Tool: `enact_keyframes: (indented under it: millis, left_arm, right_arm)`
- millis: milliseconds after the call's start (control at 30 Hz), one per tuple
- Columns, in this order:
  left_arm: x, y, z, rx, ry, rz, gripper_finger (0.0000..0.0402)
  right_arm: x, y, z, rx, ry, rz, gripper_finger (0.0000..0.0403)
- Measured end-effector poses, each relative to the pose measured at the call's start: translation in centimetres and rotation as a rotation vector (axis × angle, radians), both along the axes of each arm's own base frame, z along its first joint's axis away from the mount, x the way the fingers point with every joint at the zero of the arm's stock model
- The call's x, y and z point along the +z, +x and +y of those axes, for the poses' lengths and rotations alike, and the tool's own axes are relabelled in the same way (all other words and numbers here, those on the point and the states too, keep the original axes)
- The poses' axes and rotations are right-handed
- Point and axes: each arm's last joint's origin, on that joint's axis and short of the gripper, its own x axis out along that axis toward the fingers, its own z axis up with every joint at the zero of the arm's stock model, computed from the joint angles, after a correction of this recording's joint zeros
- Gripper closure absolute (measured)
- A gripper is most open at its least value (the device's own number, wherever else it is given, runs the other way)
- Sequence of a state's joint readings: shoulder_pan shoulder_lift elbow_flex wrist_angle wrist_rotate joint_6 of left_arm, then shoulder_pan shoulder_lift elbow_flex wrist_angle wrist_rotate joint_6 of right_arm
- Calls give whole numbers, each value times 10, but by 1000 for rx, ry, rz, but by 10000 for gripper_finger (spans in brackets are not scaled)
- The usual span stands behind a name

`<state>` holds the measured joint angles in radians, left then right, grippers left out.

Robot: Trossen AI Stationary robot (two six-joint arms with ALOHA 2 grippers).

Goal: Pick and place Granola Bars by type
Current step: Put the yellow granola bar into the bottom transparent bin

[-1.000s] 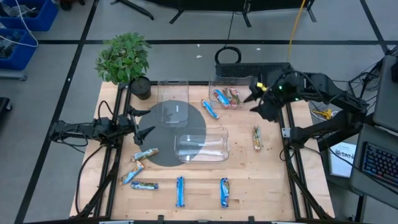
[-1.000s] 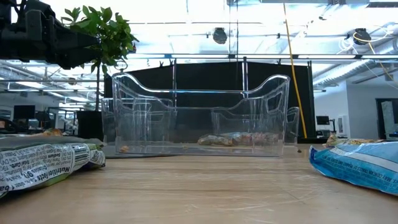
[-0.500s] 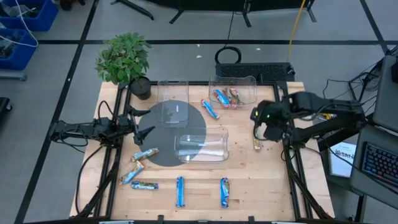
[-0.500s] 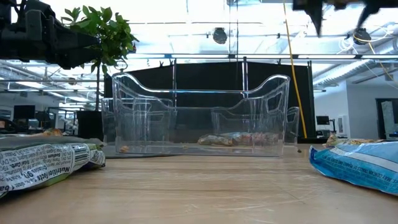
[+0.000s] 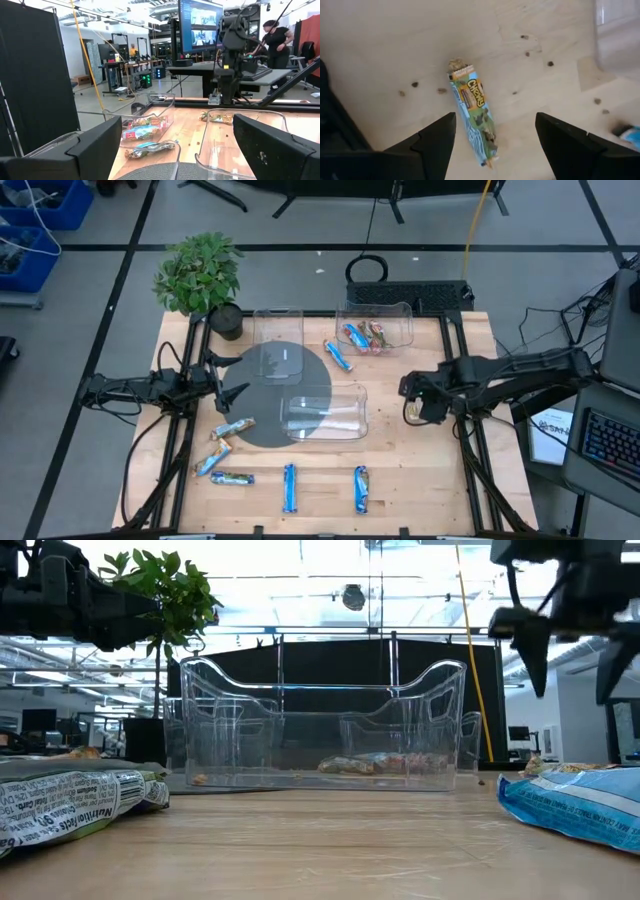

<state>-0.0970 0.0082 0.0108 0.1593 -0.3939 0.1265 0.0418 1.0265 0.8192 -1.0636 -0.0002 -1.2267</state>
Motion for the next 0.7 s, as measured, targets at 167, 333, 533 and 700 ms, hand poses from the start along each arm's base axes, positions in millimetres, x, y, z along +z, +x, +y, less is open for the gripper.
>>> enact_keyframes:
  millis: [167,333,533,700]
  left_arm:
    - [0,0,0,0,0,0,23]
    - [0,0,0,0,0,0,23]
    - [0,0,0,0,0,0,23]
    - [0,0,0,0,0,0,23]
  right_arm:
    - [-21,-4,0,47,-9,32,139]
    - [-41,-6,-2,55,-12,22,140]
    - [-57,-5,-5,43,-13,3,140]
    - [-70,-7,-8,66,6,53,140]
